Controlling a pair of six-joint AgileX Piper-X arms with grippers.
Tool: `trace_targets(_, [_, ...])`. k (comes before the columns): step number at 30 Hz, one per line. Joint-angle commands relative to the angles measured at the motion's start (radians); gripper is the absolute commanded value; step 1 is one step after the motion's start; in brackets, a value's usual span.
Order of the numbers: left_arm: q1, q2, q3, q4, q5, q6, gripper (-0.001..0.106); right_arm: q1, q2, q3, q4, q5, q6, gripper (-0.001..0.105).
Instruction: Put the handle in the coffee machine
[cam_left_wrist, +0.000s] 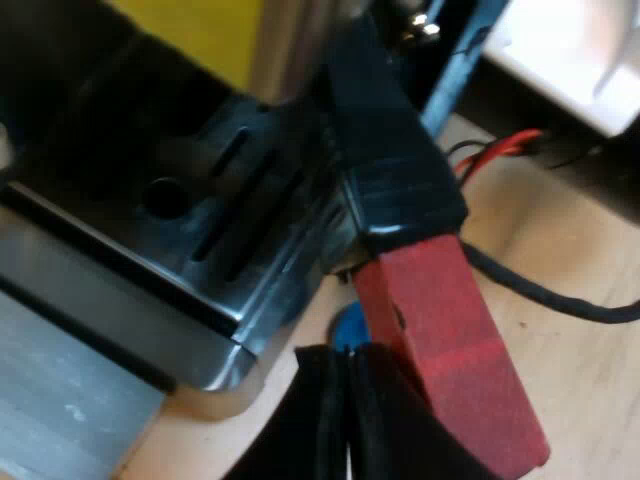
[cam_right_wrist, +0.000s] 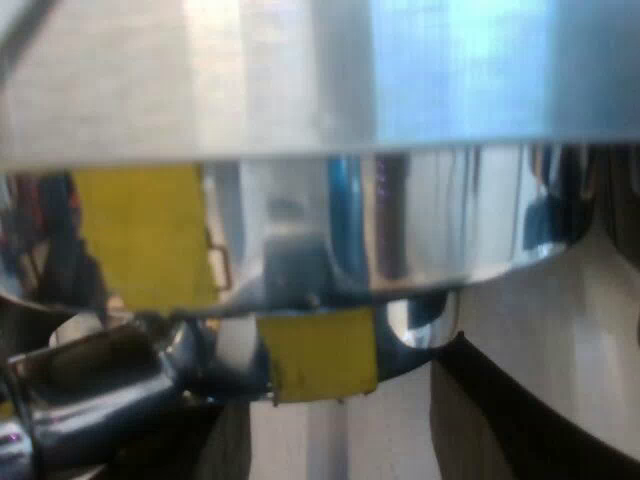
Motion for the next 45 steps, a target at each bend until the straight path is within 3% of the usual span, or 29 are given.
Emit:
trace_targets(1, [-0.006,-0.007,-0.006,0.032,0.025,0.006,0.000,-0.004,-0.025,-0.019,-0.073,-0.009,-0.005,0.044])
trace_targets(7, [-0.023,-0.007,-0.006,0.064,0.050,0.006,0.000,-0.004,-0.025,-0.019,-0.073,-0.009,-0.010,0.044])
trace_targets(17, [-0.145,-0.007,-0.006,0.072,0.025,0.004,0.000,-0.004,-0.025,-0.019,-0.068,-0.009,-0.010,0.044])
trace_targets(45, [-0.145,-0.007,-0.006,0.087,0.016,0.002,0.000,0.019,-0.025,0.023,0.047,0.000,-0.010,0.044])
